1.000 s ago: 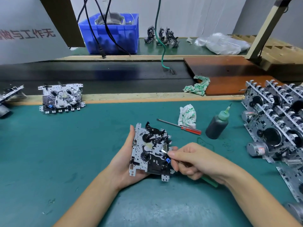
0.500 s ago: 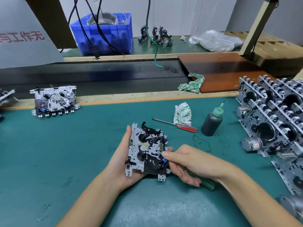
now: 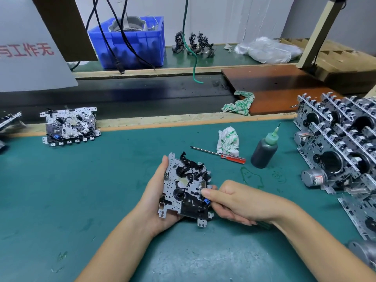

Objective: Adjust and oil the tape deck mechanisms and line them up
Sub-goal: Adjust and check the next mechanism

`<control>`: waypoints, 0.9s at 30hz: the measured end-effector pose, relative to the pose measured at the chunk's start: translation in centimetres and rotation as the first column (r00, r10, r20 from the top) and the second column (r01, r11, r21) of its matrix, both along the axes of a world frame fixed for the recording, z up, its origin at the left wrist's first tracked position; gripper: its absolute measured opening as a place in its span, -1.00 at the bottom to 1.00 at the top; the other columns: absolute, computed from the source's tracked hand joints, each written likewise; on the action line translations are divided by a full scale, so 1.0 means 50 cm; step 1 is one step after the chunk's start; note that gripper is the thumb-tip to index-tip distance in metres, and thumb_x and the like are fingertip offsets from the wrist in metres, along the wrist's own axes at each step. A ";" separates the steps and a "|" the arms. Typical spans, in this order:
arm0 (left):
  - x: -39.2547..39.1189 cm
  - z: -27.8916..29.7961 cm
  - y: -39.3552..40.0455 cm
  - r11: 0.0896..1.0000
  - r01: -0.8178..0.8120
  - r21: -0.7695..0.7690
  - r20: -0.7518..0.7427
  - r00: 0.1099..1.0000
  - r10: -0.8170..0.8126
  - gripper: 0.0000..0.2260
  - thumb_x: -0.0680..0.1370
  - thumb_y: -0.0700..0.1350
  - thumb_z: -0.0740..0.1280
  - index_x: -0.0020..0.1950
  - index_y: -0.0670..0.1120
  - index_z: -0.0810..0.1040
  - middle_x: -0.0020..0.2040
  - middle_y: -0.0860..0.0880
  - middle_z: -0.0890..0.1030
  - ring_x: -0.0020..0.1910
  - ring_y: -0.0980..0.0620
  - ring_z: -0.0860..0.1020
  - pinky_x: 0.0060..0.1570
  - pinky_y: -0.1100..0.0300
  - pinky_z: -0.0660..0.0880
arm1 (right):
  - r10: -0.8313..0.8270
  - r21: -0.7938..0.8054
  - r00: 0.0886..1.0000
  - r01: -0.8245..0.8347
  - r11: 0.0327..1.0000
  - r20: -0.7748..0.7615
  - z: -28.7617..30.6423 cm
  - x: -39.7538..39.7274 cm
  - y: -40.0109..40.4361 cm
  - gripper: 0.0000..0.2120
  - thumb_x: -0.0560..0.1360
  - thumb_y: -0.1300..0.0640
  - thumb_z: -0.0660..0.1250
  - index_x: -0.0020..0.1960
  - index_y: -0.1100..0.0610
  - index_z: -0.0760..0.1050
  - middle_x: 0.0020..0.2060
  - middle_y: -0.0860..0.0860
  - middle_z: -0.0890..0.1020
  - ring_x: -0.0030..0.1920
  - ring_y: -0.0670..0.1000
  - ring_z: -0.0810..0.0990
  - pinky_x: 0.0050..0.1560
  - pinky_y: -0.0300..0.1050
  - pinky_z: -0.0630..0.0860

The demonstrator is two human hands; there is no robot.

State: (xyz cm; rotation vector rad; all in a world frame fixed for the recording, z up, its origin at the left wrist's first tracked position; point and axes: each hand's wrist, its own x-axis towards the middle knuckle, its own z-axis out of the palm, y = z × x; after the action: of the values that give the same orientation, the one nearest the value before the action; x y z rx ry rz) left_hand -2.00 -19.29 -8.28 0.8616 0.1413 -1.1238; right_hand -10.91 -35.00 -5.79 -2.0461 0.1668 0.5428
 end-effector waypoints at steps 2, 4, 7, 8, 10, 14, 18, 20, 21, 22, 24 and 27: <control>0.002 0.002 0.002 1.000 0.001 0.008 -0.005 1.000 -0.001 -0.36 0.49 0.33 0.13 -0.08 -0.20 0.71 0.05 -0.24 0.66 -0.08 -0.16 0.67 -0.16 0.04 0.58 | -0.017 0.022 1.000 0.017 1.000 0.022 -0.002 -0.004 0.002 -0.40 0.63 -0.10 0.02 -0.54 0.10 0.28 -0.76 -0.05 0.29 -0.74 -0.10 0.20 -0.56 -0.36 0.30; 0.001 0.006 0.005 1.000 0.003 0.008 -0.040 0.999 -0.003 -0.35 0.49 0.33 0.14 -0.04 -0.22 0.70 0.10 -0.24 0.64 -0.04 -0.17 0.66 -0.04 -0.02 0.49 | -0.057 0.052 0.997 0.055 0.997 0.051 -0.001 -0.006 0.002 -0.40 0.63 -0.10 0.04 -0.54 0.11 0.29 -0.76 -0.03 0.29 -0.74 -0.11 0.20 -0.57 -0.46 0.27; -0.010 0.017 0.010 1.000 -0.007 -0.027 -0.118 0.993 0.004 -0.35 0.53 0.30 0.13 0.16 -0.25 0.62 0.19 -0.25 0.58 0.07 -0.22 0.61 0.12 -0.06 0.43 | -0.186 0.250 0.980 0.161 0.955 0.078 0.004 -0.005 -0.011 -0.43 0.62 -0.08 0.06 -0.53 0.07 0.38 -0.76 -0.04 0.25 -0.72 -0.07 0.14 -0.64 -0.35 0.19; -0.016 0.023 0.013 0.997 -0.013 -0.077 -0.141 0.990 0.002 -0.34 0.54 0.29 0.13 0.27 -0.27 0.54 0.24 -0.26 0.53 0.14 -0.25 0.56 0.19 -0.10 0.42 | -0.239 0.344 0.968 0.197 0.918 0.082 0.006 -0.004 -0.018 -0.47 0.62 -0.06 0.06 -0.48 0.06 0.42 -0.75 -0.04 0.24 -0.71 -0.06 0.11 -0.65 -0.33 0.15; -0.022 0.030 0.019 0.984 -0.049 -0.174 -0.186 0.982 0.017 -0.26 0.53 0.31 0.12 0.30 -0.35 0.47 0.29 -0.35 0.46 0.22 -0.34 0.50 0.17 -0.20 0.47 | -0.323 0.455 0.942 0.248 0.855 0.094 0.010 -0.001 -0.029 -0.59 0.62 0.01 0.08 -0.34 0.07 0.46 -0.70 -0.04 0.24 -0.69 -0.08 0.08 -0.63 -0.36 0.12; -0.023 0.041 0.025 0.975 -0.076 -0.208 -0.204 0.978 0.033 -0.12 0.44 0.39 0.15 0.25 -0.44 0.46 0.25 -0.50 0.42 0.19 -0.49 0.45 -0.01 -0.35 0.50 | -0.403 0.443 0.888 0.277 0.853 0.220 0.010 0.000 -0.029 -0.71 0.61 0.03 0.12 -0.16 0.04 0.55 -0.65 -0.02 0.30 -0.69 -0.11 0.14 -0.59 -0.33 0.09; -0.020 0.038 0.028 0.965 -0.099 -0.244 -0.246 0.968 0.037 -0.09 0.42 0.42 0.17 0.27 -0.44 0.41 0.25 -0.51 0.41 0.21 -0.53 0.42 0.22 -0.30 0.40 | -0.390 0.437 0.863 0.230 0.870 0.321 0.012 0.001 -0.026 -0.72 0.57 -0.04 0.15 -0.03 -0.03 0.63 -0.63 -0.01 0.37 -0.68 -0.10 0.19 -0.59 -0.27 0.14; -0.018 0.031 0.030 0.960 -0.083 -0.267 -0.242 0.970 0.016 -0.08 0.42 0.44 0.15 0.26 -0.44 0.45 0.28 -0.47 0.41 0.24 -0.50 0.40 0.27 -0.30 0.35 | -0.376 0.457 0.869 0.205 0.865 0.321 0.009 0.001 -0.021 -0.69 0.60 0.01 0.14 -0.02 0.01 0.66 -0.63 0.01 0.38 -0.68 -0.10 0.20 -0.52 -0.36 0.31; -0.017 0.028 0.031 0.957 -0.070 -0.280 -0.238 0.971 0.002 -0.08 0.42 0.44 0.13 0.24 -0.43 0.46 0.30 -0.44 0.41 0.26 -0.49 0.39 0.28 -0.30 0.33 | -0.372 0.476 0.875 0.196 0.857 0.310 0.006 0.001 -0.019 -0.68 0.60 0.03 0.13 -0.03 0.05 0.67 -0.64 0.02 0.38 -0.68 -0.10 0.20 -0.40 -0.37 0.43; -0.017 0.026 0.032 0.954 -0.059 -0.292 -0.236 0.972 -0.012 -0.08 0.42 0.45 0.13 0.24 -0.43 0.46 0.31 -0.43 0.41 0.27 -0.48 0.38 0.31 -0.28 0.31 | -0.368 0.491 0.881 0.189 0.850 0.297 0.004 0.000 -0.016 -0.67 0.57 0.04 0.14 -0.05 0.10 0.67 -0.65 0.02 0.38 -0.68 -0.09 0.20 -0.25 -0.32 0.52; -0.017 0.024 0.033 0.950 -0.040 -0.311 -0.241 0.970 -0.037 -0.08 0.41 0.44 0.14 0.25 -0.42 0.46 0.32 -0.42 0.40 0.30 -0.48 0.35 0.37 -0.24 0.25 | -0.363 0.510 0.891 0.185 0.840 0.273 0.003 -0.001 -0.013 -0.65 0.52 0.00 0.16 -0.08 0.15 0.67 -0.66 0.03 0.37 -0.69 -0.10 0.21 -0.10 -0.20 0.56; -0.019 0.026 0.034 0.952 -0.034 -0.305 -0.228 0.973 -0.038 -0.09 0.40 0.45 0.15 0.22 -0.41 0.49 0.30 -0.42 0.43 0.27 -0.48 0.39 0.37 -0.22 0.25 | -0.355 0.515 0.899 0.183 0.837 0.257 0.005 -0.002 -0.016 -0.65 0.50 0.00 0.17 -0.09 0.18 0.67 -0.66 0.04 0.39 -0.69 -0.10 0.22 -0.09 -0.18 0.56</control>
State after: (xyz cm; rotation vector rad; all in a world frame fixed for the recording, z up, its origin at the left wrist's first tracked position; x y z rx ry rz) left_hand -2.94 -17.59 -7.00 0.4514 0.1533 -1.2088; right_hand -11.03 -35.78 -5.55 -1.5564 0.0995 0.0252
